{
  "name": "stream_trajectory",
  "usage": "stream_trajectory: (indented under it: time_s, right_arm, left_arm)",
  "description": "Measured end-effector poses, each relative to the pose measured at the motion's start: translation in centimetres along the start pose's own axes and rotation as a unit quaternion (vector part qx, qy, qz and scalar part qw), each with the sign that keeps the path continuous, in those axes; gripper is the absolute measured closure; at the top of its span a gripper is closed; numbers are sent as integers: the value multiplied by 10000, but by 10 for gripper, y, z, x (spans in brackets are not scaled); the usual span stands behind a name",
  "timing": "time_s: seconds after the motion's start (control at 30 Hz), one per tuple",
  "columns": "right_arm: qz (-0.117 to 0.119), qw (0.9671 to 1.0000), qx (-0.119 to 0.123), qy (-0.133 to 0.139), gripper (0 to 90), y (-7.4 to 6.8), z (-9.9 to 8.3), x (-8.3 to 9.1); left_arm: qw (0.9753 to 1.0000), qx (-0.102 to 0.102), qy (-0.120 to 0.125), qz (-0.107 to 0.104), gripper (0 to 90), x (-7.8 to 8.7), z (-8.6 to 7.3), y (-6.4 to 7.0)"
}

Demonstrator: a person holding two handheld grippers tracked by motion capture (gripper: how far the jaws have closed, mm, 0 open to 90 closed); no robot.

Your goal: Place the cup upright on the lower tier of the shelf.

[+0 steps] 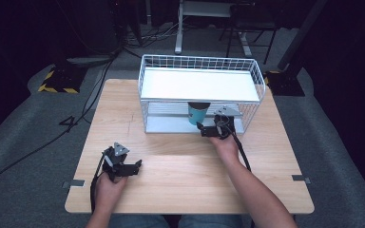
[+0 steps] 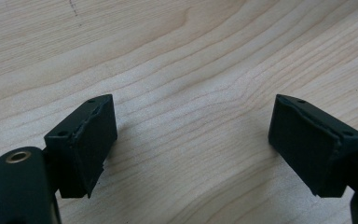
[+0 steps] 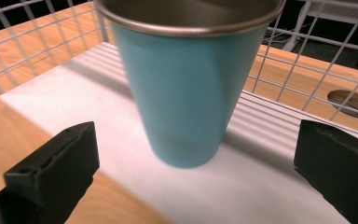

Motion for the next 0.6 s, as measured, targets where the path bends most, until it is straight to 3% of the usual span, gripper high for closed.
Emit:
stream_trajectory:
  time_s: [0.3,0.4,0.6]
  right_arm:
    - [334,9990,203,-233,2,-4,5,43]
    - [359,9990,252,-109,3,-4,5,59]
    - [567,9981,234,-116,3,-4,2,87]
  left_arm:
    - [10000,-47,-26,-44,160,1,-1,1]
    - [10000,-47,-18,-47,160,1,-1,1]
    - [10000,-70,-18,-47,160,2,-2,1]
Point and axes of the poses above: each handheld gripper's, and its own axes: x roughly backward along the jaws, z roughly out of its top, y roughly to its right, the point moved 1 cm from there along -x, roughly forward along the jaws, and after that the axes turned 6 degrees about -x, right-handed, at the moved point
